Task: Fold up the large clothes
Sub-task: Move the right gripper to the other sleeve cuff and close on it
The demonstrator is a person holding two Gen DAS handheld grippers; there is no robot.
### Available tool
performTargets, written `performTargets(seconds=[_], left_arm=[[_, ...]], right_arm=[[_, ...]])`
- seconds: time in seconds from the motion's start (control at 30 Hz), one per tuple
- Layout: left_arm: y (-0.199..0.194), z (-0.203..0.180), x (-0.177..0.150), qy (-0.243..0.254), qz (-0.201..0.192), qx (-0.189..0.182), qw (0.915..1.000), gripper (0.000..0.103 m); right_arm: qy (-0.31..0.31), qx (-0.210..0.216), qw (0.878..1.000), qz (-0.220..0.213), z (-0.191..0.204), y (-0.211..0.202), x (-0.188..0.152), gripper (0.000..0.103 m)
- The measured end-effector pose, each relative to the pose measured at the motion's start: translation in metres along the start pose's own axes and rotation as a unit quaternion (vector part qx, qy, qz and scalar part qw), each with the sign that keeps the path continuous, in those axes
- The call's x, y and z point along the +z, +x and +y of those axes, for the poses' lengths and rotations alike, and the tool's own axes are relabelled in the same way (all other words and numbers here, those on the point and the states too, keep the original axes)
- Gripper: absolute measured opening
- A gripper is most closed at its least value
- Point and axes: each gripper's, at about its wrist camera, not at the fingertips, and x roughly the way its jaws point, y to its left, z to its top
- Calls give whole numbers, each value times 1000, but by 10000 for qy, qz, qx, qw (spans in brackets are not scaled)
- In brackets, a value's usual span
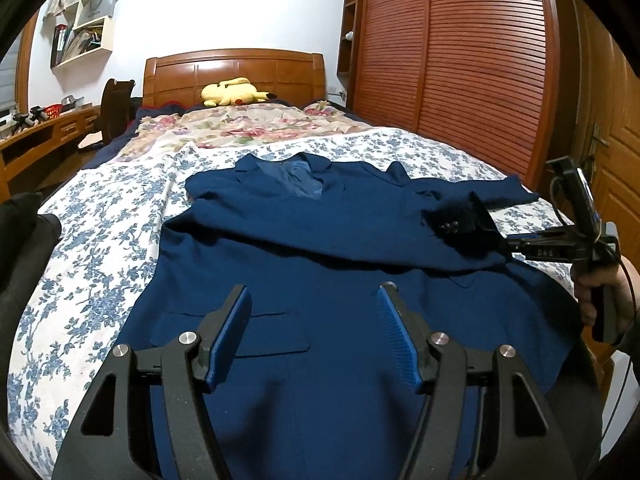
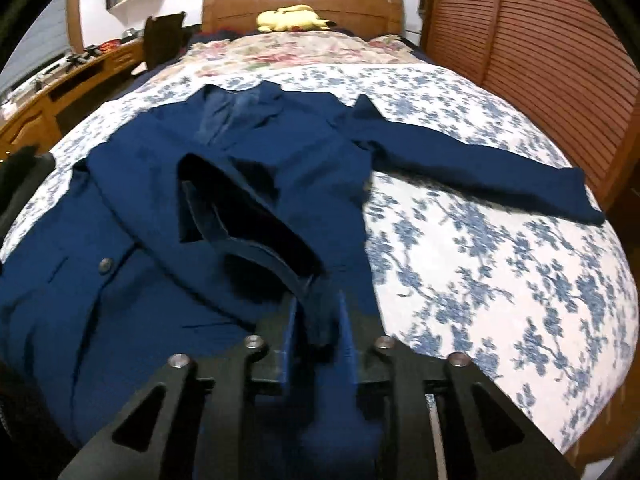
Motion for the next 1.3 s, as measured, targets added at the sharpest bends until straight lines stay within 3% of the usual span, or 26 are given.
performTargets(seconds=[0.1, 0.27, 0.47, 0.6, 0.7, 1.13, 1.23, 1.3], left_arm=[[5, -3, 3, -19, -1, -40, 10000, 66], [15, -10, 12, -73, -33, -178, 9998, 66], [35, -25, 17, -71, 31, -333, 9994, 66], [50, -35, 19, -66, 120, -385, 9992, 66], [58, -42, 19, -39, 184, -399, 9990, 66], [74, -61, 16, 139, 346, -342, 9987, 66], [77, -62, 17, 123, 353, -339, 9987, 66], [77, -62, 16, 121, 351, -332, 9988, 66]], right_arm=[[147, -112, 9998, -80, -5, -5, 9, 41], [33, -272, 9995, -151, -14, -13, 13, 42], [-55, -139, 9996, -234, -22, -31, 6, 43], [-101, -218, 9993, -271, -42, -35, 5, 50], [-88, -333, 9989, -306, -64, -33, 10, 60], [803, -1021, 9913, -190, -198, 4, 45, 62], [1015, -1223, 9872, -110, -226, 15, 53, 73], [1178, -1317, 9842, -81, -242, 22, 57, 73]])
